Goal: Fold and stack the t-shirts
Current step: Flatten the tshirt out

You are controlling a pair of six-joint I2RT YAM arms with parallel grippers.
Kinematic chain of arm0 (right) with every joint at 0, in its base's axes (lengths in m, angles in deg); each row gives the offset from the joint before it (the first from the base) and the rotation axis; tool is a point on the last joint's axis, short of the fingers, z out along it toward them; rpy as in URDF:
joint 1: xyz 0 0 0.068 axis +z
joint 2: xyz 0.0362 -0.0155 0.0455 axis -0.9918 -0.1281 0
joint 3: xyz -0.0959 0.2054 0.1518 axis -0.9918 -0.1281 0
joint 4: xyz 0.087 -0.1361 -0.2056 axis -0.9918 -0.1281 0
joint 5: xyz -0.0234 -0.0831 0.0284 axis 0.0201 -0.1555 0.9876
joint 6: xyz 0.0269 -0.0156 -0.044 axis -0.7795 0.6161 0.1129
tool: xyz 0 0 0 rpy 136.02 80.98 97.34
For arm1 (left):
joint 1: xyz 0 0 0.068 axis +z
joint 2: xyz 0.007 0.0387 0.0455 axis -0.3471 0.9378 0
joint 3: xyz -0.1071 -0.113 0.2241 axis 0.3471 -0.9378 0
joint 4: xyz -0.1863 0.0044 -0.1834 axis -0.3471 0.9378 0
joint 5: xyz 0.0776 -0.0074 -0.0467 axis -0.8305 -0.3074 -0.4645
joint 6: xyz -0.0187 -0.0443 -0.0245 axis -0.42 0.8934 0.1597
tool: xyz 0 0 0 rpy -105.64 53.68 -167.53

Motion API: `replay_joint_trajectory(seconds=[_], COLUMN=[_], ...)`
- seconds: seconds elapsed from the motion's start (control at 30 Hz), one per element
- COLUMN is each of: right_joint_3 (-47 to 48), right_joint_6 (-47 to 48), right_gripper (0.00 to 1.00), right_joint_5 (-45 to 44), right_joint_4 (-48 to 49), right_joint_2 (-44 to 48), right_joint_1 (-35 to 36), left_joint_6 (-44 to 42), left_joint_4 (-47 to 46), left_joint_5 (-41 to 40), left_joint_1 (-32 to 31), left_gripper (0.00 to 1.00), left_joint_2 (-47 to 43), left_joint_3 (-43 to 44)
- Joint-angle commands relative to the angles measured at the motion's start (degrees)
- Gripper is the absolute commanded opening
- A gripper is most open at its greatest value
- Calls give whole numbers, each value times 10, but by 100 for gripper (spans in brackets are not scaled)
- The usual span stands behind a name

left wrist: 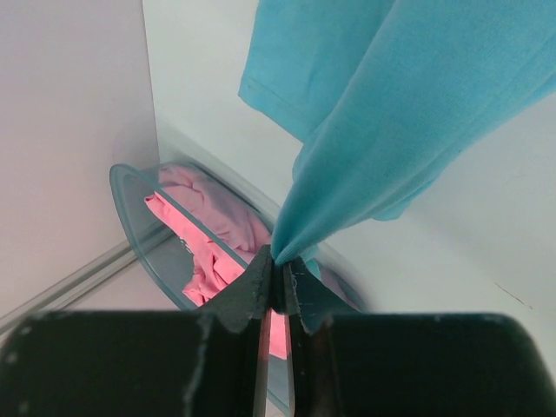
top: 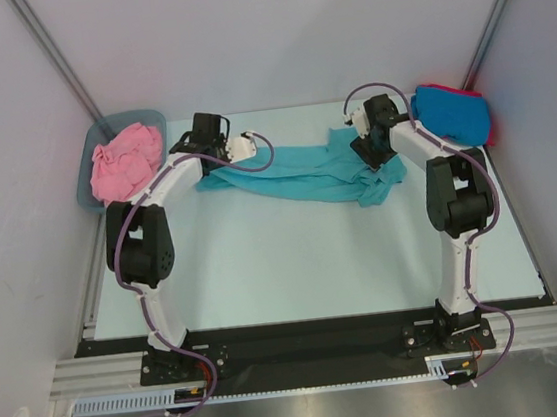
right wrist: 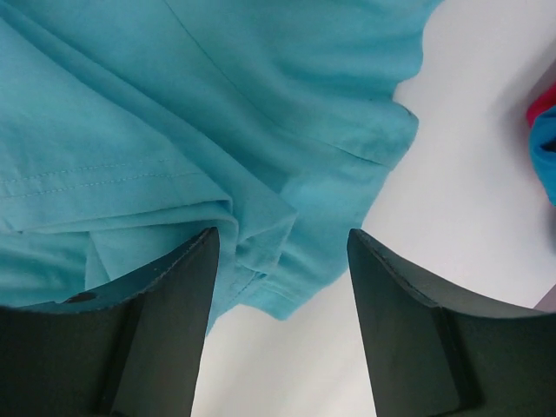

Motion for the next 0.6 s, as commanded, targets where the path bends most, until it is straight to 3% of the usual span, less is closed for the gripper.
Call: replay_joint_trajectory(seconds=[0.0, 0.2, 0.3, 0.5, 0.57], right_joint_3=[13, 62, 80, 78, 62], right_joint_6=[-12, -45, -93, -174, -167], right_gripper=[66, 66, 67, 65, 65], right_joint_5=[-2, 30, 117, 374, 404], right_joint_4=[17, -50, -97, -149, -150], right_joint_2=[16, 3, 11, 2, 3], right_joint_1=[-8, -12, -40, -103, -121], left_joint_6=[12, 6, 6, 8, 8], left_joint_4=[-14, -14, -14, -14, -14], left_joint_5=[-6, -11, -9, -9, -9], left_joint_1=[-6, -6, -6, -7, -8], left_gripper=[13, 13, 13, 13, 13], left_joint_2=[-9, -8, -9, -8, -9], left_joint_3=[12, 13, 12, 12, 11])
